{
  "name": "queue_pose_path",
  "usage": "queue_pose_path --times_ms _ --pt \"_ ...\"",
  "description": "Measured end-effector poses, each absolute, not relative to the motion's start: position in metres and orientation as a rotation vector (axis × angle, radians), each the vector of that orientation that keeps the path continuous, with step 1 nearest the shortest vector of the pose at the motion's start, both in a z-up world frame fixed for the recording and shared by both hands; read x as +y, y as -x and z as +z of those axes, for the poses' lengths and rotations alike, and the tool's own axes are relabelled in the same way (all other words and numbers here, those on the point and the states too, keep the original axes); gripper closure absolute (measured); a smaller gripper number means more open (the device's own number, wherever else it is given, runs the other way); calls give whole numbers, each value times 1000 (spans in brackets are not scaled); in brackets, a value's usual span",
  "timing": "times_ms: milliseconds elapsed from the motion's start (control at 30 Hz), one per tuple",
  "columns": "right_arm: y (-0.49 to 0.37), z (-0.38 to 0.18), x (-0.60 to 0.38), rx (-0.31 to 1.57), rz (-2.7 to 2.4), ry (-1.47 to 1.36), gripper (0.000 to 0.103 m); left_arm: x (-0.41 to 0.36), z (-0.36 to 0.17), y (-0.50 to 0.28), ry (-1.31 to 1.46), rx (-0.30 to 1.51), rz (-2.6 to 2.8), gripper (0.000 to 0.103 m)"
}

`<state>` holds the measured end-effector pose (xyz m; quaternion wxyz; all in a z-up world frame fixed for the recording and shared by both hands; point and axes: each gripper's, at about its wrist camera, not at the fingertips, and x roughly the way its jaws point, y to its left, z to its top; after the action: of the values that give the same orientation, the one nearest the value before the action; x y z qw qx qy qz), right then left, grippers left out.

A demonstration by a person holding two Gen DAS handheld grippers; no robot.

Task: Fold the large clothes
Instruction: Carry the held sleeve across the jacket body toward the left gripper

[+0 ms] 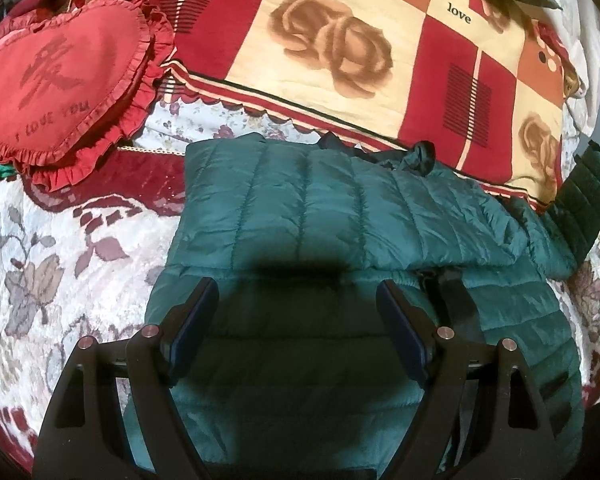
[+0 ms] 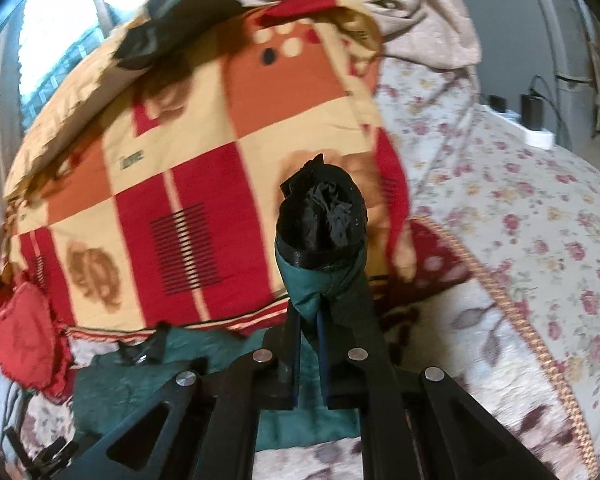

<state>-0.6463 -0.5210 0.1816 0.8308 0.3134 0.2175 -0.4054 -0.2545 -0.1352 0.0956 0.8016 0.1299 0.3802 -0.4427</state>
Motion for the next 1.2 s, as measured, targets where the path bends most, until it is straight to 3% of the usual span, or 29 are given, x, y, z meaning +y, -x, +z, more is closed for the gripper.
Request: queue_pose_path --times_ms 633,1200 --pt "520 197 -428 549 -494 -602 97 -110 104 240 -187 835 -933 22" --pt "366 131 -323 699 -203 -606 98 -95 101 222 -120 868 -915 22"
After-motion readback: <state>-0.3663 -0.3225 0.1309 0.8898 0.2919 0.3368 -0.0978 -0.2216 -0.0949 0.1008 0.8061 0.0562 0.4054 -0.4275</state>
